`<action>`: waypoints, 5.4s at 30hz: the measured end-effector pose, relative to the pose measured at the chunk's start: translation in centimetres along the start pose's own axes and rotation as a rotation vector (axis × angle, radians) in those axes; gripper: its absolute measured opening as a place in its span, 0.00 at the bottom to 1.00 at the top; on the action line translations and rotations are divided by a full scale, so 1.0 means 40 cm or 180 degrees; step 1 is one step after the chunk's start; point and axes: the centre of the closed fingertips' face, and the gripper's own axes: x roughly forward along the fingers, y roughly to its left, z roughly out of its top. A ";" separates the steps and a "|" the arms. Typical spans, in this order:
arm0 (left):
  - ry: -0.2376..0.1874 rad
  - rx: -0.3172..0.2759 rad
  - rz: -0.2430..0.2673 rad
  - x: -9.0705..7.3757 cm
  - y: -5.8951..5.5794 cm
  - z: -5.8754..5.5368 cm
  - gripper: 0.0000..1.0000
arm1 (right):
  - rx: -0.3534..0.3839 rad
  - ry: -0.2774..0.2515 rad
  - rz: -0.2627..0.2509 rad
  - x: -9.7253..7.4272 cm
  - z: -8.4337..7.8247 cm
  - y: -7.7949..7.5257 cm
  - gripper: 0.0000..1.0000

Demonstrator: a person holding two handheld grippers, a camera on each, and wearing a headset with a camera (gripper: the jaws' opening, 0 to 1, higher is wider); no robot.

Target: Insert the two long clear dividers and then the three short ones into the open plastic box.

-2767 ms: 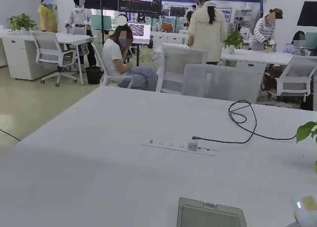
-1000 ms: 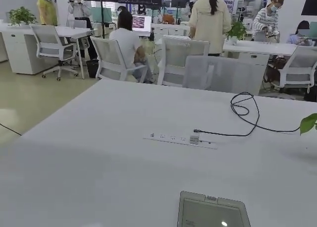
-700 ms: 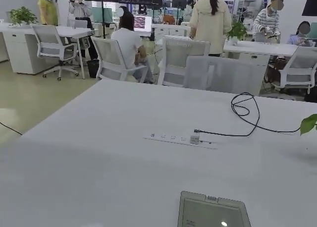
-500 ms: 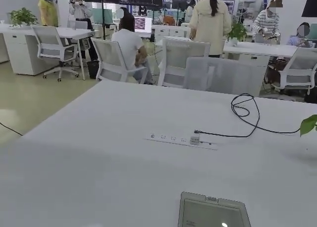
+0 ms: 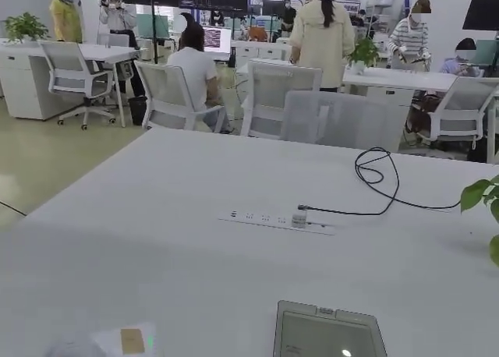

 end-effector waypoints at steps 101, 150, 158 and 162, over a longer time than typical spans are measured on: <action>-0.0488 0.0613 -0.1064 0.106 -0.263 0.201 0.00 | 0.0148 -0.1307 0.1458 -0.246 0.509 0.161 0.04; -0.0391 0.0345 -0.0403 0.069 -0.125 0.128 0.48 | 0.0261 -0.1127 0.1077 -0.198 0.453 0.075 0.03; -0.0308 0.0327 -0.0285 0.059 -0.090 0.081 0.67 | 0.0288 -0.0927 0.0897 -0.130 0.411 0.026 0.03; -0.0261 0.0340 -0.0261 0.057 -0.080 0.055 0.78 | 0.0244 -0.0791 0.0794 -0.085 0.393 0.008 0.03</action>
